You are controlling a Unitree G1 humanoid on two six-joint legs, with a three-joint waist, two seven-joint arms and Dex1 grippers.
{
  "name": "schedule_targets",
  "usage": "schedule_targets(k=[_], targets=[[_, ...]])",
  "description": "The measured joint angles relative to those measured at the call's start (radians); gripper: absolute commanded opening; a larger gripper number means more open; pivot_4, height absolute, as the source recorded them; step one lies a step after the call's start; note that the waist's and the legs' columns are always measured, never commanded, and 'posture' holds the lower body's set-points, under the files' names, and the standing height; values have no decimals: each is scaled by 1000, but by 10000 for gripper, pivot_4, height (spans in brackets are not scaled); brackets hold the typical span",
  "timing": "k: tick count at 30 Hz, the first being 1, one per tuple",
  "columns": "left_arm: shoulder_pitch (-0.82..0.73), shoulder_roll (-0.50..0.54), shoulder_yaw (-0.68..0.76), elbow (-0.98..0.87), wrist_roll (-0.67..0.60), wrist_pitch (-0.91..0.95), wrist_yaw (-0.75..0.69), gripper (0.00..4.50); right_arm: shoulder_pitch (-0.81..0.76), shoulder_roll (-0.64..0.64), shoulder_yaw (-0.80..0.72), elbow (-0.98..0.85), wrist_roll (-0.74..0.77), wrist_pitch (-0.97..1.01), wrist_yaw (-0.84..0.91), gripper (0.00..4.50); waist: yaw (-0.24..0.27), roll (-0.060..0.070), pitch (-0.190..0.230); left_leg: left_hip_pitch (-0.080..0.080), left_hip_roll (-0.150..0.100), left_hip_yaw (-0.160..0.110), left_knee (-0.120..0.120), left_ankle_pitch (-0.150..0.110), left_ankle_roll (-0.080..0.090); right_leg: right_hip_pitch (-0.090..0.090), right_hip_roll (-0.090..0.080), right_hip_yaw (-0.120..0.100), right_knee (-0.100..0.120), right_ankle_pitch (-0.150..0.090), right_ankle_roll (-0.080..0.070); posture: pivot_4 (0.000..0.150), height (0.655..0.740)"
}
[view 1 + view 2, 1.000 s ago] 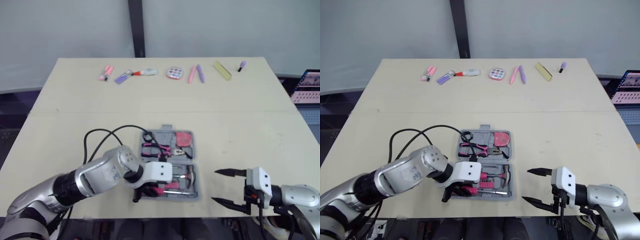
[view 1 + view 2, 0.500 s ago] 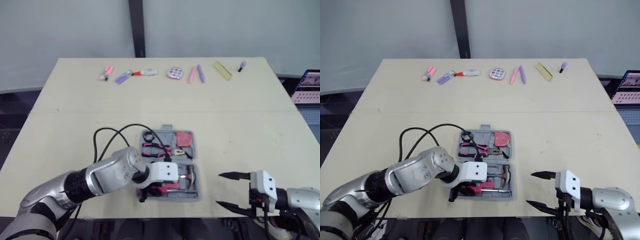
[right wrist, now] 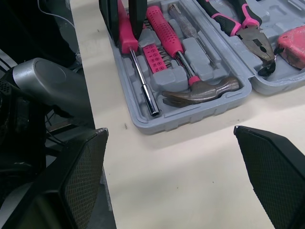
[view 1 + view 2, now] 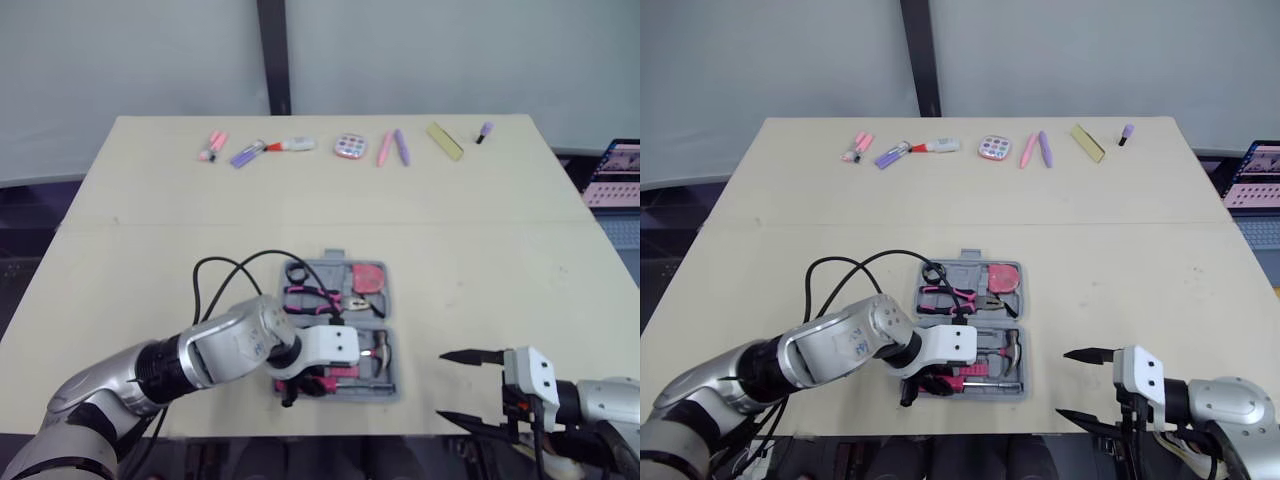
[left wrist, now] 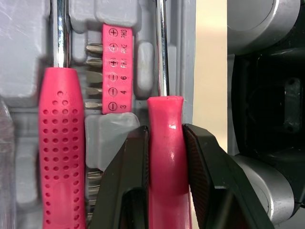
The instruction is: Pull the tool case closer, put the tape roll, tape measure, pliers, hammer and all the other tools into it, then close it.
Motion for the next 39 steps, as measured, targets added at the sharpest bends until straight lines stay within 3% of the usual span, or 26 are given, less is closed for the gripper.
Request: schedule_targets(k=[12,20,23,24,26,32,33,37,39], targets=[[-12,6,-19,3,-1,-24,7,5824,-6,0,0,0,0,0,0,45000,1,0,0,0,0,0,0,0,0,0,0,0,0,0,0,1500,7400],[-12,-2,-3,-3,-63,7,-17,43202,-3,0,0,0,0,0,0,45000,5,0,0,0,0,0,2,0,0,1,0,0,1,0,0,1500,7400],[-12,-5,44,-1,-89,39,-10,44602,-1,0,0,0,0,0,0,45000,9,0,0,0,0,0,2,0,0,1,0,0,1,0,0,1500,7400],[-11,-6,65,-1,-100,55,-7,42584,-1,0,0,0,0,0,0,45000,10,0,0,0,0,0,2,0,0,1,0,0,1,0,0,1500,7400],[-9,-14,113,-2,-125,85,-1,34447,-1,0,0,0,0,0,0,45000,10,0,0,0,0,0,2,0,0,1,0,0,1,0,0,1500,7400],[40,-31,252,-10,-206,167,23,3736,-9,0,0,3,0,-1,0,45000,10,0,0,0,0,0,2,0,0,1,0,0,1,0,0,1500,7400],[46,-31,269,-11,-213,175,31,685,-11,0,0,4,0,-1,0,45000,10,0,0,0,0,0,2,0,0,1,0,0,1,0,0,1500,7400],[100,-14,348,-21,-226,138,59,685,-20,0,1,5,0,-1,0,45000,10,0,0,0,0,0,2,0,0,1,0,0,1,0,0,1500,7400],[174,20,407,-33,-221,24,59,685,-21,1,2,7,-1,-1,0,45000,10,0,0,0,0,0,1,0,0,0,0,0,1,0,0,1500,7400]])
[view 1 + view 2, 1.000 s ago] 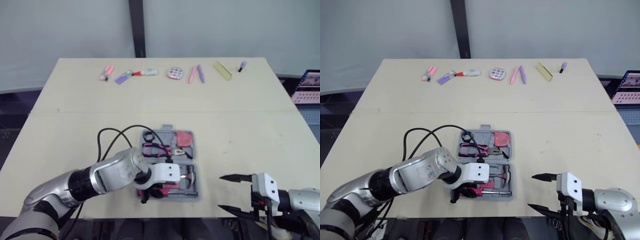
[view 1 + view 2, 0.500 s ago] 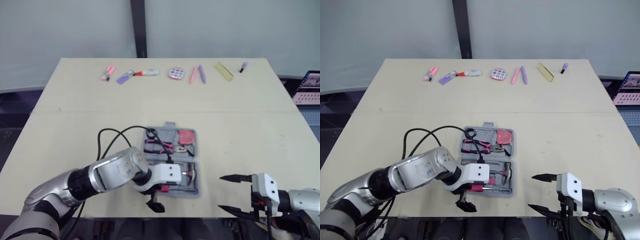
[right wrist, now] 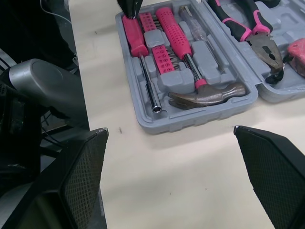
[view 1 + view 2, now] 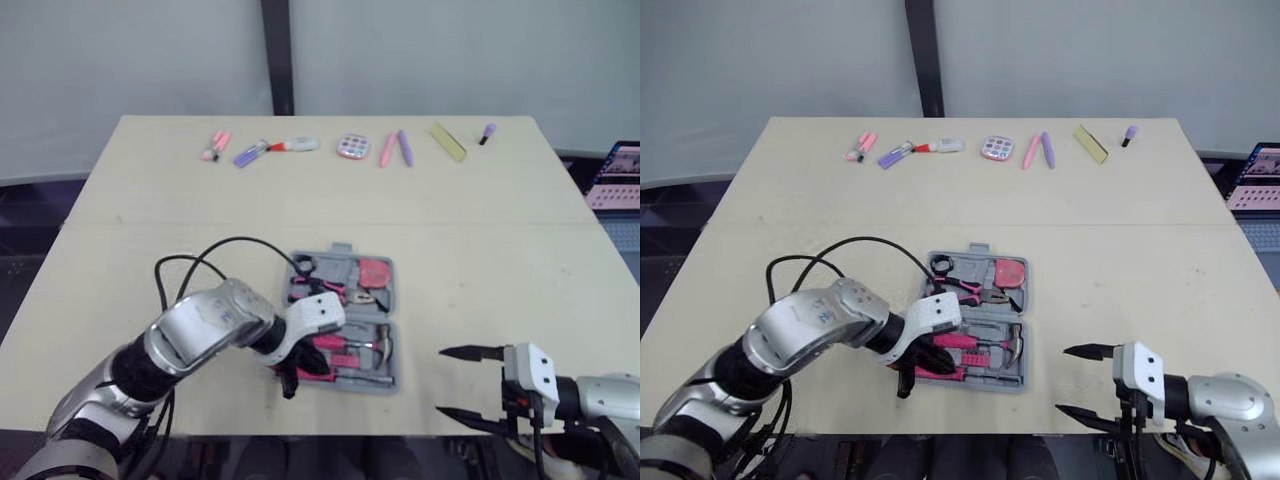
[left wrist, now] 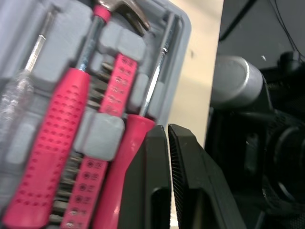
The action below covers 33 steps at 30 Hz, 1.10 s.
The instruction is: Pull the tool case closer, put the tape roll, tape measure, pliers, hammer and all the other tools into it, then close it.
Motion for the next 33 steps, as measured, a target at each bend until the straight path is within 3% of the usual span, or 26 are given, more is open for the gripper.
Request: schedule_targets(k=[9,13,33], targets=[[349,45,197,14,30,-574,-73,685,-11,5,0,3,0,0,-1,45000,3,0,0,0,0,0,-1,0,0,0,0,0,-1,0,0,1500,7400],[421,57,215,48,58,-750,-131,685,-26,12,-1,4,1,-1,-1,45000,7,0,0,0,0,1,0,0,0,1,0,0,-1,0,0,1500,7400],[458,-18,153,391,305,-1266,-220,685,-56,66,3,34,-4,-41,-12,45000,6,1,-1,1,0,1,-1,0,0,0,0,0,0,0,0,1500,7400]])
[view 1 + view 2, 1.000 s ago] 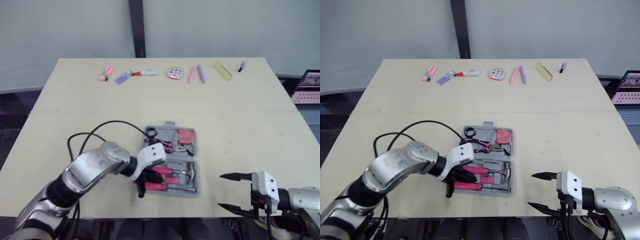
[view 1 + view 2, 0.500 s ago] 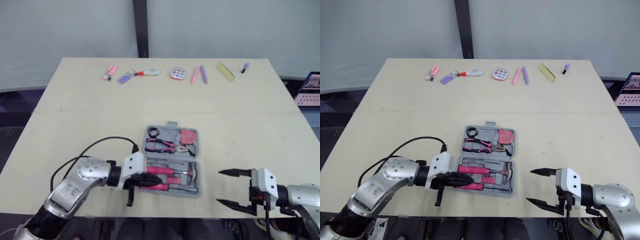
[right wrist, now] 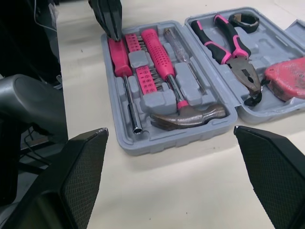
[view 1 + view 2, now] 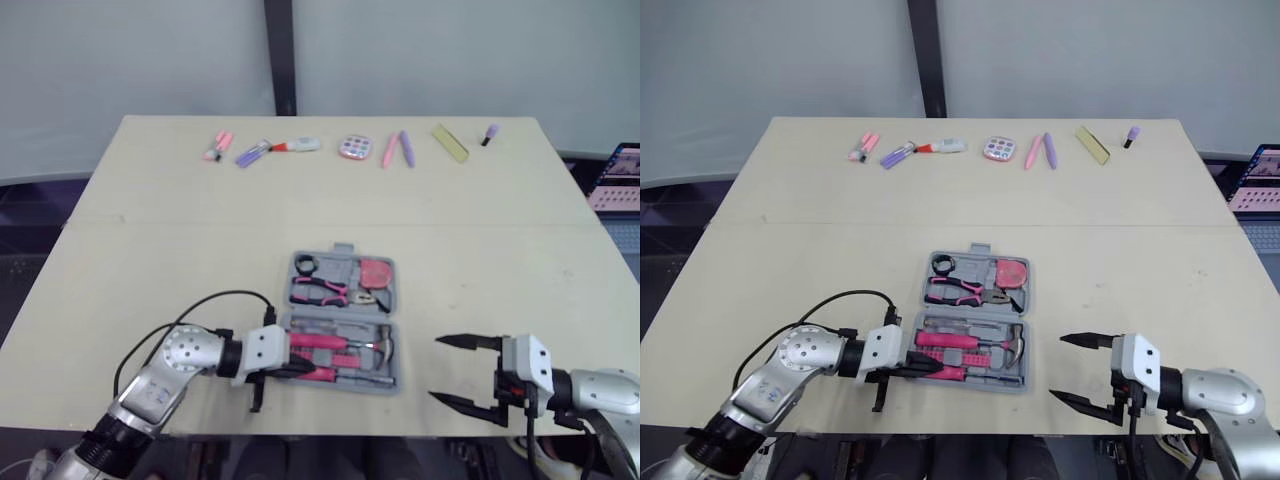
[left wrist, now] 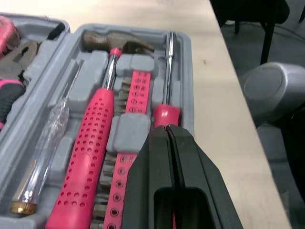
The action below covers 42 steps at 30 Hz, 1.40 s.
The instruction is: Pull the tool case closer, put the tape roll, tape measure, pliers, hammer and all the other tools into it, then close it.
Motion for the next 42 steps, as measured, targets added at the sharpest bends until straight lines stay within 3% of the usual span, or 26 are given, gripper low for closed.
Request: schedule_targets(k=[42], targets=[[-46,-86,-71,116,100,-95,-3,685,35,-1,1,-14,-14,2,-36,45000,1,5,-5,2,0,0,0,0,0,1,0,0,0,0,0,1500,7400]])
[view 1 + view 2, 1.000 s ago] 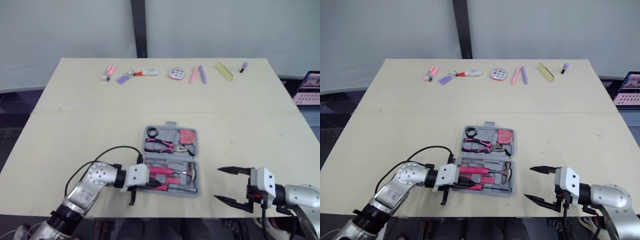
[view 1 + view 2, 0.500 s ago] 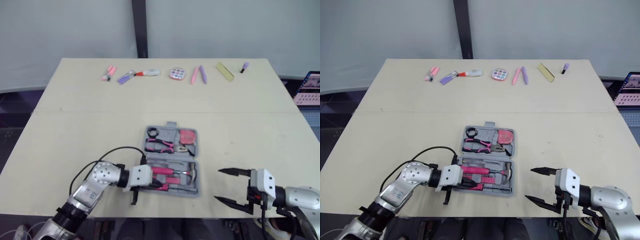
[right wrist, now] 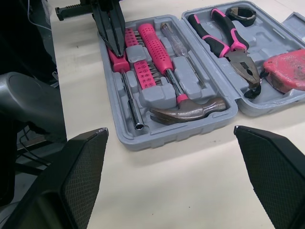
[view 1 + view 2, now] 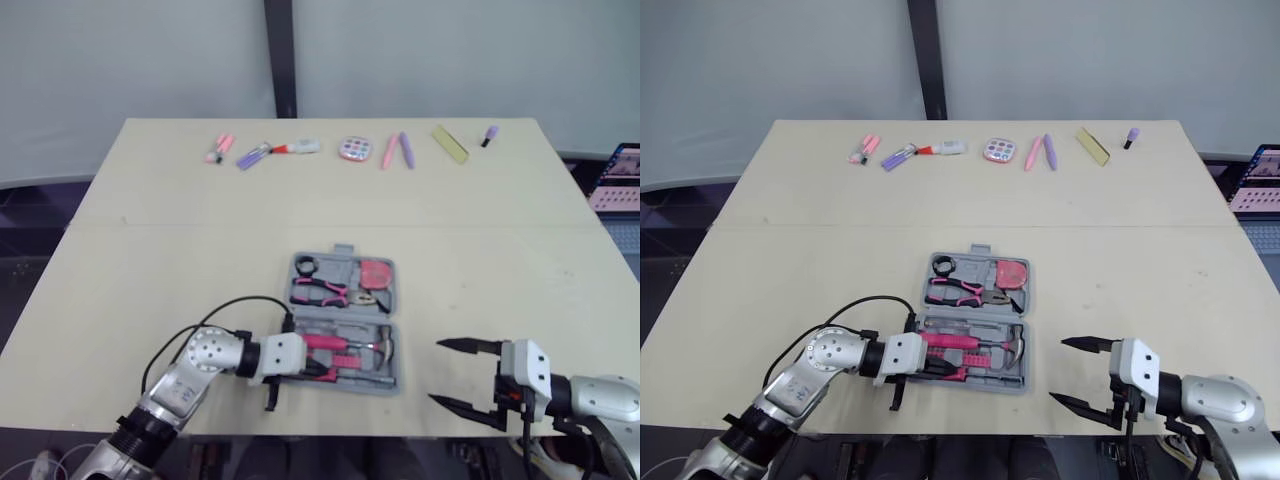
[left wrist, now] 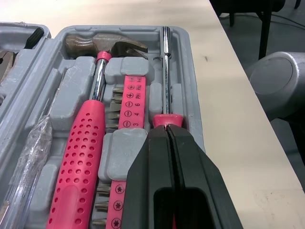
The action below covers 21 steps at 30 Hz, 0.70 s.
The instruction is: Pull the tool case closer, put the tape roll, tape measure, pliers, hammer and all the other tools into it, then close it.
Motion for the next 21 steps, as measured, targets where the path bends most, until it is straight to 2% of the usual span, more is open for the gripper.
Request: schedule_targets(k=[15,19,21], targets=[[9,4,-29,18,43,-51,31,685,15,-8,-8,-2,1,1,0,45000,0,10,-14,3,0,1,-2,0,0,3,0,0,-2,0,0,1500,7400],[12,4,-32,24,43,-51,38,685,15,-8,-8,-2,1,1,0,45000,0,10,-15,15,0,2,-7,-1,1,15,0,1,-6,0,0,1500,7400],[16,2,-27,23,38,-42,41,685,14,-8,-8,-2,2,1,0,45000,-1,10,-15,17,0,2,-7,-2,1,17,0,1,-8,0,0,1500,7400]])
